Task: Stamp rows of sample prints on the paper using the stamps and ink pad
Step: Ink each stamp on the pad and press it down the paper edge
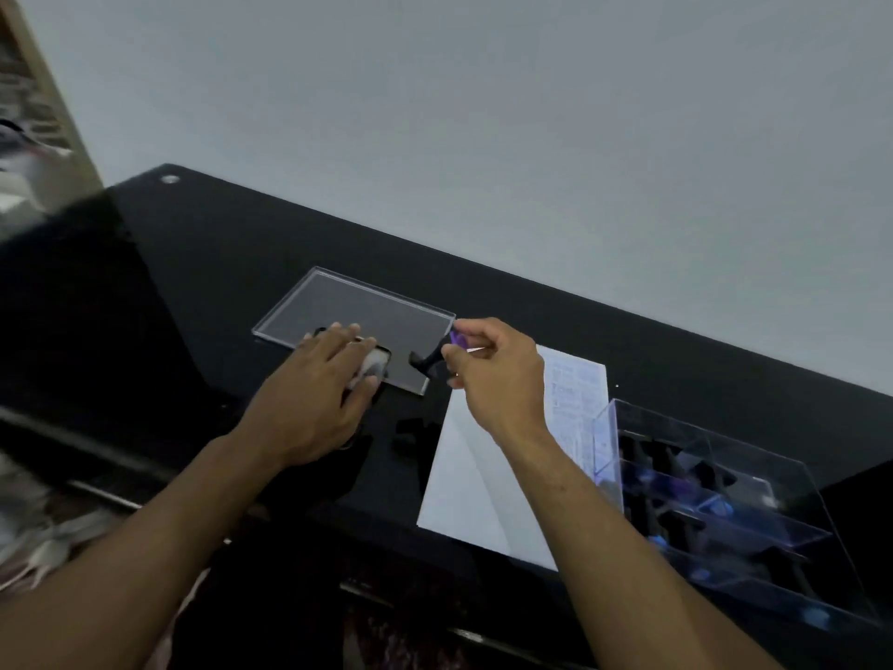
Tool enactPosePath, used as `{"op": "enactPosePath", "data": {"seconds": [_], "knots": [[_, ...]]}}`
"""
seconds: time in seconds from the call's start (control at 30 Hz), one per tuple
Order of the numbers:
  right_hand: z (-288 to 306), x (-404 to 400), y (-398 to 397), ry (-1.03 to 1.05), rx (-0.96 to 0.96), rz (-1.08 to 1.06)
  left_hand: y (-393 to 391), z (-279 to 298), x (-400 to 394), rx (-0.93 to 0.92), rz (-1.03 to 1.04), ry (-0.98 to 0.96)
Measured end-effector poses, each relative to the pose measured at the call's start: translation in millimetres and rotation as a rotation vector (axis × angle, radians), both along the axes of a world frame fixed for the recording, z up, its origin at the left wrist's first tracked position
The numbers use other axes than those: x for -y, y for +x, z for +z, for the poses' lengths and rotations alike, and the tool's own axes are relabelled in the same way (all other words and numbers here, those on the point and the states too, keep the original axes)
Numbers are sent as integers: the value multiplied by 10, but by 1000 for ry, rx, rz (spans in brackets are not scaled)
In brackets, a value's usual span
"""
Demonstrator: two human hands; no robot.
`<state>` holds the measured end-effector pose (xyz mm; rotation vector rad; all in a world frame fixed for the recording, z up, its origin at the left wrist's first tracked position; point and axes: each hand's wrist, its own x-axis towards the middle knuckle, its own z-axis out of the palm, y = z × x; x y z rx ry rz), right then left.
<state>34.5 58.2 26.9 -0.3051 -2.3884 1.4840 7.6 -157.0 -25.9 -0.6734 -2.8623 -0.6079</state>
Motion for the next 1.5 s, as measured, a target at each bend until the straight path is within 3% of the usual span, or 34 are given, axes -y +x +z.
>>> {"op": "enactPosePath", "data": {"seconds": [0.43,1.13,1.5], "knots": [[-77,1019,142,388,-6,276,367,-317,864,32,172,-89],[-80,1147,96,652,12,427,358,-507,927,9,216,-154],[-39,1170,75,689,11,436,368,-508,919,-8,219,-151]]}}
